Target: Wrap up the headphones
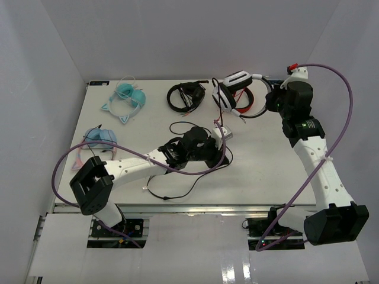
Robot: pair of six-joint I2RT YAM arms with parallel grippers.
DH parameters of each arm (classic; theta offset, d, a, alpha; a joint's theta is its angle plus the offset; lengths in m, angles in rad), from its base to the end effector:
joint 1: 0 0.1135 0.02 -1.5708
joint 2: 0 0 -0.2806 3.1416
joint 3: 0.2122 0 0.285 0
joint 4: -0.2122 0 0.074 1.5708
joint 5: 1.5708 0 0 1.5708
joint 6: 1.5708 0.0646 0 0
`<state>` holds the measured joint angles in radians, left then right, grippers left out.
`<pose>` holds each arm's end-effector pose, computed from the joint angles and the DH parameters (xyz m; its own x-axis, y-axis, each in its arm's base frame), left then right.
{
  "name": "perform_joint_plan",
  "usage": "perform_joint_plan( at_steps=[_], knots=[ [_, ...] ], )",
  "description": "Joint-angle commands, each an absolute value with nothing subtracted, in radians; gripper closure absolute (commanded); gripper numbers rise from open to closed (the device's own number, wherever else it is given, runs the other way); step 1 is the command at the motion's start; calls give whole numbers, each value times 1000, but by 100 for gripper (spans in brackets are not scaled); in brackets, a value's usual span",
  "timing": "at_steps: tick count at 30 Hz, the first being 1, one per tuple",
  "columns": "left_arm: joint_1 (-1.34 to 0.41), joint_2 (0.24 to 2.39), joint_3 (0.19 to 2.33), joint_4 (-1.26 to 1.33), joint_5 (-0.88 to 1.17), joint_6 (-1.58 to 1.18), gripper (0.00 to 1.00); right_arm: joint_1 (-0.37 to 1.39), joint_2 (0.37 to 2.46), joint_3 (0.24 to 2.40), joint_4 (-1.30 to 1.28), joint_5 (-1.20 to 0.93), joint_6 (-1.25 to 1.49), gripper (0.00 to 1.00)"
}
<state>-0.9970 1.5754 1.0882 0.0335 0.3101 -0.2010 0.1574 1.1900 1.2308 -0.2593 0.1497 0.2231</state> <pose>0.2100 -0.3612 0.2573 -0.4225 0.3035 -0.8540 0.8821 0.3543 -0.3105 0.3237 0.0416 0.4155 -0.2113 0.1880 -0.9592 0.0365 0.9822 0.1845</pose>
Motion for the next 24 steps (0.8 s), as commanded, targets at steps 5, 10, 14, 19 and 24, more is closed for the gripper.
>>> perform_joint_plan(
  at_steps=[5, 10, 14, 19, 24],
  knots=[
    [-1004, 1595, 1152, 11, 315, -164, 100, 179, 1149, 1264, -143, 179, 201, 92],
    [-1019, 1599, 1215, -55, 328, -141, 100, 232, 1138, 1187, -80, 257, 79, 92],
    [-1028, 1596, 1216, -70, 327, -137, 100, 248, 1131, 1155, -31, 264, 31, 92],
    [-1032, 1617, 1213, -84, 332, -137, 100, 254, 1130, 1174, -28, 226, 22, 92],
    [-1034, 1668, 1238, -118, 390, -125, 100, 255, 1126, 1179, -26, 191, 17, 92]
  ],
)
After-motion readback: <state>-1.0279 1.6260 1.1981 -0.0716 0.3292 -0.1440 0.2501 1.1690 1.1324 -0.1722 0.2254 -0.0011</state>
